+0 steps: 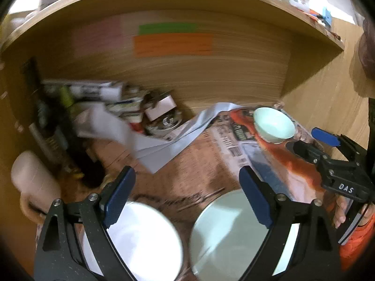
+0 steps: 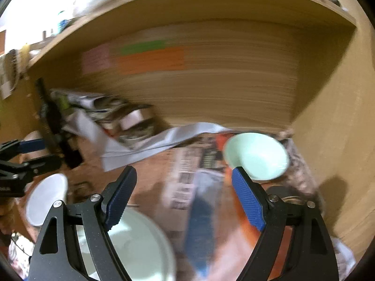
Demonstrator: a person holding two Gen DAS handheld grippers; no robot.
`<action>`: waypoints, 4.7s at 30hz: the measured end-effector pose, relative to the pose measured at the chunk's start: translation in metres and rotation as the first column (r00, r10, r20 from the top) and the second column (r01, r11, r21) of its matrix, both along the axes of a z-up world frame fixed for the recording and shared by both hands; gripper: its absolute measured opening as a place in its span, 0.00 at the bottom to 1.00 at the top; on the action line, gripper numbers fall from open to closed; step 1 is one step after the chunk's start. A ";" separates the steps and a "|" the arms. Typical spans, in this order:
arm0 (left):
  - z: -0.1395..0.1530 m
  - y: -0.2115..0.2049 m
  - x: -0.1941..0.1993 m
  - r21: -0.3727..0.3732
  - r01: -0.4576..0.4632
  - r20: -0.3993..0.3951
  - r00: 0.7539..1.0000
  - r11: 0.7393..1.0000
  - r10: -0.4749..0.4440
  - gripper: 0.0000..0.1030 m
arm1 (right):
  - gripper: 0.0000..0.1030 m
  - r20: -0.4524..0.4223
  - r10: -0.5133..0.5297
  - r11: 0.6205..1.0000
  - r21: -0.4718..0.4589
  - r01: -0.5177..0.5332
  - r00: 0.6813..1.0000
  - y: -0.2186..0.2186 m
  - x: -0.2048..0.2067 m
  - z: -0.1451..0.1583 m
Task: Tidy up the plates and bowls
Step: 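Open both grippers and withdraw from the small white bowl, then move both grippers to the small mint green bowl rim and close, then lift the mint green bowl with both grippers and lower it into the white bowl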
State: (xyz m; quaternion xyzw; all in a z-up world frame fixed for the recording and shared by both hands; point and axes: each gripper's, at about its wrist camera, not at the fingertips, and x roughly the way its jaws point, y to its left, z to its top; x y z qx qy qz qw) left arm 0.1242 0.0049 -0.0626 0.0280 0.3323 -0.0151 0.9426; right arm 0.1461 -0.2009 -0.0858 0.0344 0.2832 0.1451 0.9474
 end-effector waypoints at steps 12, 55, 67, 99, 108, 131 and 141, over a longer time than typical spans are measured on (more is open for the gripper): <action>-0.015 -0.055 0.079 0.018 0.111 -0.091 0.990 0.994 -0.109 0.90 | 0.79 -0.095 -0.224 0.975 -0.017 0.223 0.970 -0.076 0.060 -0.030; -0.108 -0.089 0.215 0.021 0.131 -0.416 0.903 0.991 -0.110 0.69 | 0.25 -0.388 0.020 0.996 0.091 0.017 0.922 -0.071 0.095 -0.095; -0.126 -0.104 0.218 -0.052 0.219 -0.486 0.847 0.974 -0.216 0.12 | 0.18 -0.361 0.007 0.996 0.084 0.025 0.932 -0.062 0.105 -0.096; -0.049 -0.057 0.109 -0.062 0.180 -0.249 0.950 0.982 -0.189 0.12 | 0.16 -0.136 0.039 0.994 0.108 -0.025 0.990 -0.019 0.028 -0.013; -0.043 -0.031 0.068 -0.066 0.158 -0.201 0.965 0.985 -0.168 0.12 | 0.16 -0.114 0.073 0.992 0.111 -0.061 0.991 0.006 0.007 -0.004; -0.043 0.056 -0.013 -0.043 0.007 -0.138 0.990 0.999 -0.013 0.12 | 0.16 -0.110 0.237 0.966 0.134 -0.222 0.965 0.088 -0.029 -0.008; -0.040 0.082 -0.044 -0.041 -0.069 -0.107 0.992 0.997 0.065 0.12 | 0.16 -0.106 0.314 0.944 0.138 -0.299 0.943 0.120 -0.039 -0.008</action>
